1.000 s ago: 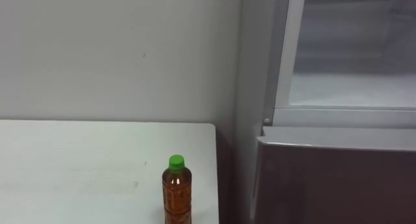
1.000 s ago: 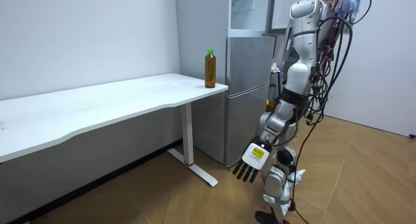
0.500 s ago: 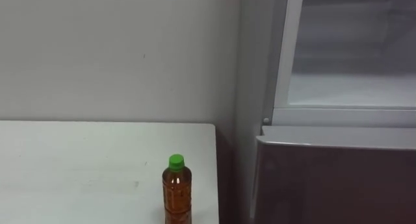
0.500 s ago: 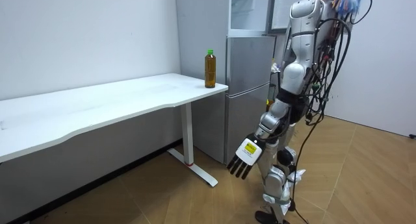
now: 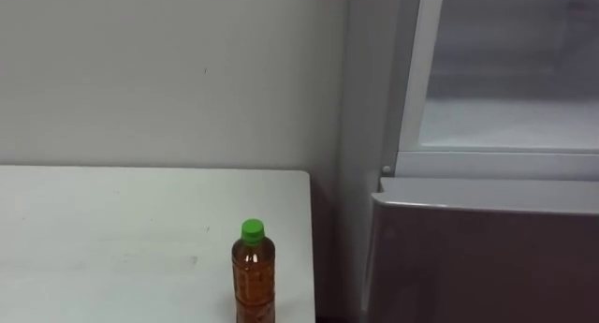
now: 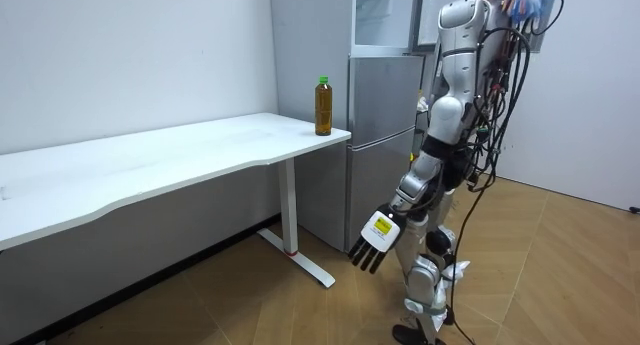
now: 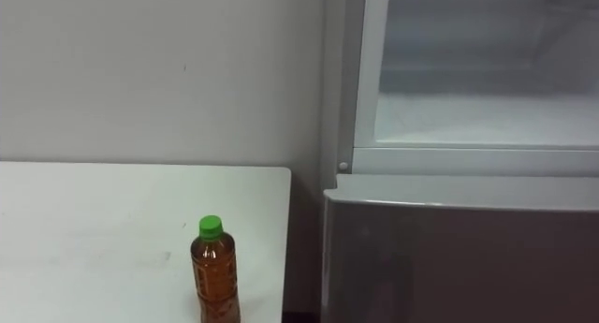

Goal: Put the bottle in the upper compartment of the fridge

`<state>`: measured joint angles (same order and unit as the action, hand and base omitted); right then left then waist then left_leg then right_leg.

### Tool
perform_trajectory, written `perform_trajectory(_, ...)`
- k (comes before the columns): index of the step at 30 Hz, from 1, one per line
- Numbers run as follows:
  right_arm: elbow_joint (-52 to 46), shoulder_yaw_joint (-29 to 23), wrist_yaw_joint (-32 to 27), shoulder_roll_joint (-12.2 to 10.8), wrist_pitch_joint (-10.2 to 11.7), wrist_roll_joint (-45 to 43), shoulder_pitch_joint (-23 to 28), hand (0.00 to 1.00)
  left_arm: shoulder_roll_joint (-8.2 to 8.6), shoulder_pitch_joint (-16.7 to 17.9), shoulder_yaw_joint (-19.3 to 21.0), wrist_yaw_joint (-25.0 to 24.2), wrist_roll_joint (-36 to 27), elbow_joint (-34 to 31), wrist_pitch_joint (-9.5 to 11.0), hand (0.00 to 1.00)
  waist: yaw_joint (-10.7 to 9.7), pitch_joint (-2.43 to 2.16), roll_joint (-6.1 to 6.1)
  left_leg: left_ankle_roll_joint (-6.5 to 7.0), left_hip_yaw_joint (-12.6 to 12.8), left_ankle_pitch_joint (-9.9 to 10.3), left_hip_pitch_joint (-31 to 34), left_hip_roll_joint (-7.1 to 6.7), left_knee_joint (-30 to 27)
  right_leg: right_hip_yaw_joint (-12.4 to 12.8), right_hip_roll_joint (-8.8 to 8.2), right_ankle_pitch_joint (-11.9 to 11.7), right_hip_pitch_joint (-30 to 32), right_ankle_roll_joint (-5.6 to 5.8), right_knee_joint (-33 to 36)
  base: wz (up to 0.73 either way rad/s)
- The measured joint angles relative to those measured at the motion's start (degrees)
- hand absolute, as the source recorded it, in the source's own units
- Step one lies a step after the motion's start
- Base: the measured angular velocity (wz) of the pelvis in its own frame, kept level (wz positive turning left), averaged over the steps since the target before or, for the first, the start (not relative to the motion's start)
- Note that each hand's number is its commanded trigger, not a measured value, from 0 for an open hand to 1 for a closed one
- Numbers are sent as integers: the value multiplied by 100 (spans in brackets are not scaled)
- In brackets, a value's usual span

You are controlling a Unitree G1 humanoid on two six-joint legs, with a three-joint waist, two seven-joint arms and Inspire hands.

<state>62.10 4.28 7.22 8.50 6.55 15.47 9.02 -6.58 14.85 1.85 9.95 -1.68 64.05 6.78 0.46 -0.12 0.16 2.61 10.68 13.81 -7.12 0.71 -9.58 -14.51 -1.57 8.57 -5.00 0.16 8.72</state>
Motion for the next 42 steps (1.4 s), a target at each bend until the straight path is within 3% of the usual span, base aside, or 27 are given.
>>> perform_trajectory(5,-943,14,145,-7,37,-329,129,0,30,11,22,19,8,-1,105,0,8,-2,-10,1,-6,-1,59,-2,-16,11,1,0,18,0,19,0)
perform_trajectory(14,-2245,227,497,-43,135,-454,124,0,29,-74,23,2,5,0,145,0,227,0,-70,-1,-10,1,77,-1,-3,1,5,1,66,1,3,0)
perform_trajectory(16,-3063,371,517,-29,90,-454,265,0,25,-92,34,-52,5,-21,140,0,305,-25,-117,0,-4,-1,172,3,-43,17,3,-5,129,-7,23,-2)
perform_trajectory(17,-3301,415,548,-29,90,-451,303,0,23,-88,33,-57,5,-54,138,0,312,-16,-75,0,-6,-1,176,6,-45,18,7,-6,131,-9,25,0)
perform_trajectory(22,-4209,829,787,-29,77,-430,351,0,-32,-6,15,-55,2,-188,78,0,330,-12,-146,-1,-21,0,144,10,-32,11,44,-8,87,-8,21,1)
perform_trajectory(27,-4638,859,841,-26,-126,-428,348,0,-68,15,-36,-49,2,-186,-34,0,356,-5,-140,0,-22,0,150,6,4,11,37,-10,103,-5,44,0)
perform_trajectory(35,-5408,926,895,-27,-136,-399,314,0,-82,69,-151,-10,2,-159,-69,0,483,3,-121,0,-21,0,131,11,-9,42,44,-15,101,-13,90,0)
perform_trajectory(42,-6180,1052,926,84,-241,-398,162,0,-153,60,-342,2,23,47,-301,0,513,29,-113,0,-2,0,148,17,-7,35,50,-18,135,-18,99,-1)
